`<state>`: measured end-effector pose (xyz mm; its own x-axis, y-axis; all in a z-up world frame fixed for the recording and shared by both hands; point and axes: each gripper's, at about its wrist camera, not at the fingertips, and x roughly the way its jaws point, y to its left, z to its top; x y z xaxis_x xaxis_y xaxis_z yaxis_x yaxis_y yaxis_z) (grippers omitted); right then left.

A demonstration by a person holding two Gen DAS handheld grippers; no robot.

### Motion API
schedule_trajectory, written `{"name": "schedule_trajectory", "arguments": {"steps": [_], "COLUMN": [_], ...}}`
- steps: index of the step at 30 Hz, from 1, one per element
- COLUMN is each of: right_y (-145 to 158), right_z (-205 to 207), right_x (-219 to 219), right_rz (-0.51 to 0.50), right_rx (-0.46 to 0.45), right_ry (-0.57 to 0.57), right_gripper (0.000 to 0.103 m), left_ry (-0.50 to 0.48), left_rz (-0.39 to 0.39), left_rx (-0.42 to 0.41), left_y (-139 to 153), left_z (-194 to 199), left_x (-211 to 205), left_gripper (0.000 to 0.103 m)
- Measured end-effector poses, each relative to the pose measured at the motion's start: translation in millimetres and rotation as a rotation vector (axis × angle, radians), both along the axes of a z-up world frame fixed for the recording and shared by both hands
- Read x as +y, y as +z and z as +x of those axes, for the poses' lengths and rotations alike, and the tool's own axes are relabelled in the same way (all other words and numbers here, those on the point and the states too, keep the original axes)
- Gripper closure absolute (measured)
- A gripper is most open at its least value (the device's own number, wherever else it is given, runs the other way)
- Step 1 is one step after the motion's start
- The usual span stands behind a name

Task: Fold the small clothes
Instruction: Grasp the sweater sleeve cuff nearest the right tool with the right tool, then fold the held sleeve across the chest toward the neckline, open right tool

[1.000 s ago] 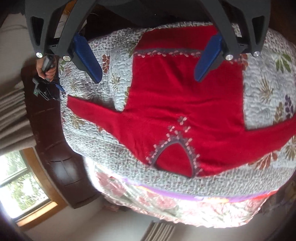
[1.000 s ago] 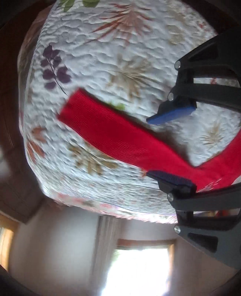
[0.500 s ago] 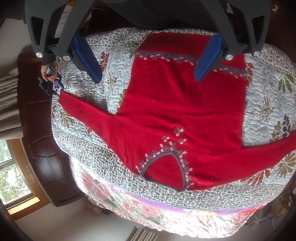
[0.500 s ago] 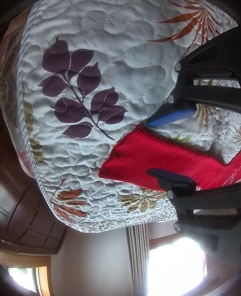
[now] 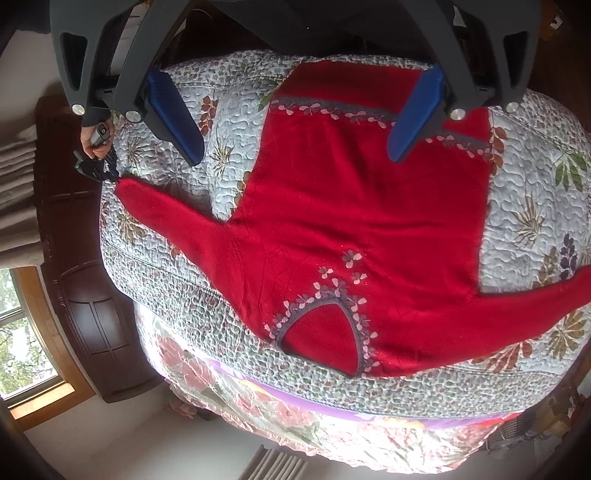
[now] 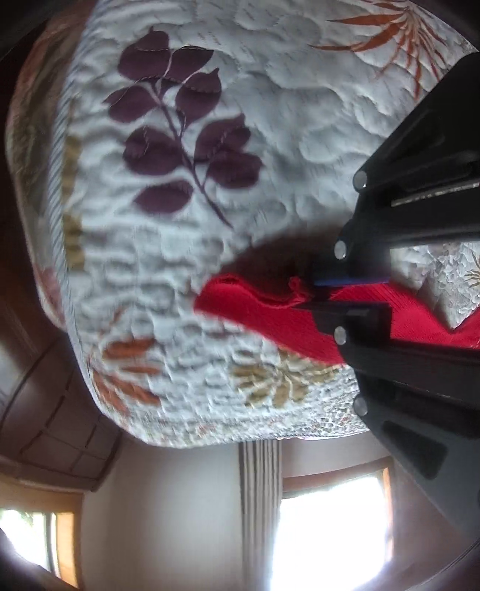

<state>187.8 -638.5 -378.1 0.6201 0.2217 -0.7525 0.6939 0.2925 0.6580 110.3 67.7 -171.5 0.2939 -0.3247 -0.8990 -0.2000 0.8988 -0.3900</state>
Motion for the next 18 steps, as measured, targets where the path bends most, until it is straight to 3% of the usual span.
{"name": "schedule_trajectory", "arguments": {"steps": [10,18], "right_y": [106,158], "right_z": [38,55], "right_x": [87,182], "right_rz": [-0.233,-0.331], "right_rx": [-0.094,-0.156], "right_ry": [0.184,0.332], "right_gripper": [0.098,0.098], "left_ry": [0.023,0.026], "left_rz": [-0.094,-0.163], "left_rx": [-0.035,-0.053], "left_y": [-7,-15], "left_z": [7,25], "left_x": [47,86], "left_gripper": [0.004,0.004]}}
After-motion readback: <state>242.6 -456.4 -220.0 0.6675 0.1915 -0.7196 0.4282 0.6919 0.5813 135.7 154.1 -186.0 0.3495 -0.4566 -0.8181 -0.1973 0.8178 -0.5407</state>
